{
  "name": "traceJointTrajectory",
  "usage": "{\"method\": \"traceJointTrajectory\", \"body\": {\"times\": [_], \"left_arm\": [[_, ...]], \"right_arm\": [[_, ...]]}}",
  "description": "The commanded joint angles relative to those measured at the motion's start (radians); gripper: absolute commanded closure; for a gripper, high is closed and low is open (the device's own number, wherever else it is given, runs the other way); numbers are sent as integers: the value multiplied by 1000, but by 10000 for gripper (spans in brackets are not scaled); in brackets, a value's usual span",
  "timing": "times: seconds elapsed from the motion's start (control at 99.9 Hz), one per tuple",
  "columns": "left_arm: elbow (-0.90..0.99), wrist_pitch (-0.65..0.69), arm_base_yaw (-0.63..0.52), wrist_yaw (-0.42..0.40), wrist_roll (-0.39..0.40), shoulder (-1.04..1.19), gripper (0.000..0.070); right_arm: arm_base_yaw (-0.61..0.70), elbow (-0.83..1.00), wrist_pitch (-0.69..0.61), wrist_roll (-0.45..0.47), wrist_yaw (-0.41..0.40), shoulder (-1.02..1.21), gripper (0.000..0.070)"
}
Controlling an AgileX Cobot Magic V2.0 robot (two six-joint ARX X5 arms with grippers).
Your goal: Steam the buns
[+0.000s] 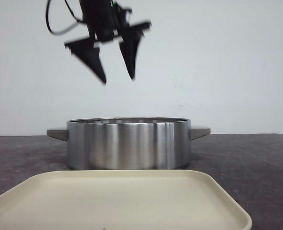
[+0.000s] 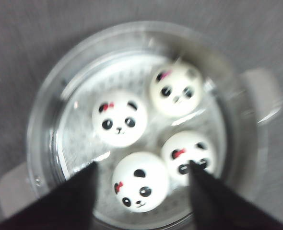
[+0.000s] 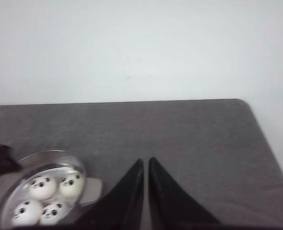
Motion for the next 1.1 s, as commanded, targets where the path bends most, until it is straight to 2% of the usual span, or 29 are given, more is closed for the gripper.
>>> {"method": "traceJointTrajectory", "body": {"times": [0.0, 0.12, 0.23, 0.3, 0.4, 0.47, 0.581, 0.691, 0.811, 0.941, 1.091], "left_arm": [[32, 11, -23, -14, -23, -108, 484], [32, 11, -59, -55, -12, -275, 491], [32, -18, -109, -99, 19, -423, 605], [32, -65, -143, -101, 19, -507, 644], [32, -152, -195, -121, 19, -616, 648], [28, -200, -233, -169, 19, -687, 694], [-13, -243, -276, -225, 9, -799, 690], [-145, -256, -286, -310, -45, -946, 690], [-365, -252, -286, -386, -113, -1141, 690], [-603, -213, -285, -379, -206, -1344, 690], [-776, -203, -285, -378, -249, -1500, 690]], "right_arm": [[11, -4, -67, 2, 6, 8, 690], [20, -56, -60, 1, 13, 8, 690], [58, -122, -32, 1, 25, 8, 690], [93, -171, -3, 1, 27, 3, 690], [160, -267, 95, 1, 42, -11, 690], [211, -339, 182, 1, 68, -24, 690], [294, -460, 320, 1, 108, -53, 690], [369, -588, 443, 1, 155, -85, 690], [427, -685, 511, 1, 158, -108, 690], [487, -754, 554, 1, 159, -116, 690], [531, -761, 554, 1, 167, -114, 690]]}}
